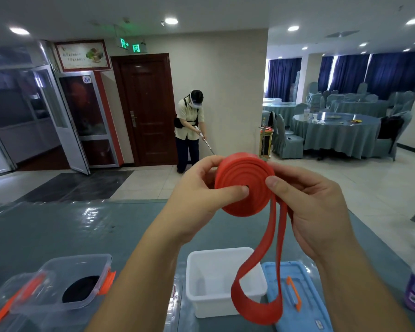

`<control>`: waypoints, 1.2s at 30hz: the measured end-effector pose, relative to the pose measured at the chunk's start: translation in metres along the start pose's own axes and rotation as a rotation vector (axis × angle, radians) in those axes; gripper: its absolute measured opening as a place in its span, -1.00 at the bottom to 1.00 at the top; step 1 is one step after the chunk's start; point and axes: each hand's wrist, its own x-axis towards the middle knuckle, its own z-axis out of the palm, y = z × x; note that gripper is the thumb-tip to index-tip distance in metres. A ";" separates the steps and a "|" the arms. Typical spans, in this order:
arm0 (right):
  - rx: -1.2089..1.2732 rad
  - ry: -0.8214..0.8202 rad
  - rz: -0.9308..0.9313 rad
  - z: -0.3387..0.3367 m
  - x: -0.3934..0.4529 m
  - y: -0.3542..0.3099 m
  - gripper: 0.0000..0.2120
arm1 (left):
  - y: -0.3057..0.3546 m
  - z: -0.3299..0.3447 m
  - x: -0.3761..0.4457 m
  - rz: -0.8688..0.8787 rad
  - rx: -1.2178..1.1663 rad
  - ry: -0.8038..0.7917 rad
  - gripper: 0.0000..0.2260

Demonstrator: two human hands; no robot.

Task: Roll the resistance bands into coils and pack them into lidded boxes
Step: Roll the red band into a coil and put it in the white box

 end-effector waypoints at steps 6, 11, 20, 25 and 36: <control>0.105 -0.015 0.032 0.006 -0.002 -0.004 -0.76 | -0.001 0.001 -0.003 -0.031 -0.210 -0.002 -0.56; 0.024 -0.045 0.012 0.002 -0.002 -0.007 -0.74 | -0.003 0.002 -0.004 -0.040 -0.135 -0.024 -0.54; 0.095 -0.047 0.029 0.000 0.003 -0.011 -0.73 | -0.003 0.010 -0.003 -0.060 -0.272 0.066 -0.50; 0.064 -0.053 0.022 -0.005 0.003 -0.012 -0.72 | 0.002 0.001 0.000 -0.054 -0.195 0.019 -0.61; -0.023 -0.147 0.032 -0.013 0.007 -0.019 -0.66 | 0.004 -0.001 -0.001 -0.009 -0.091 -0.014 -0.56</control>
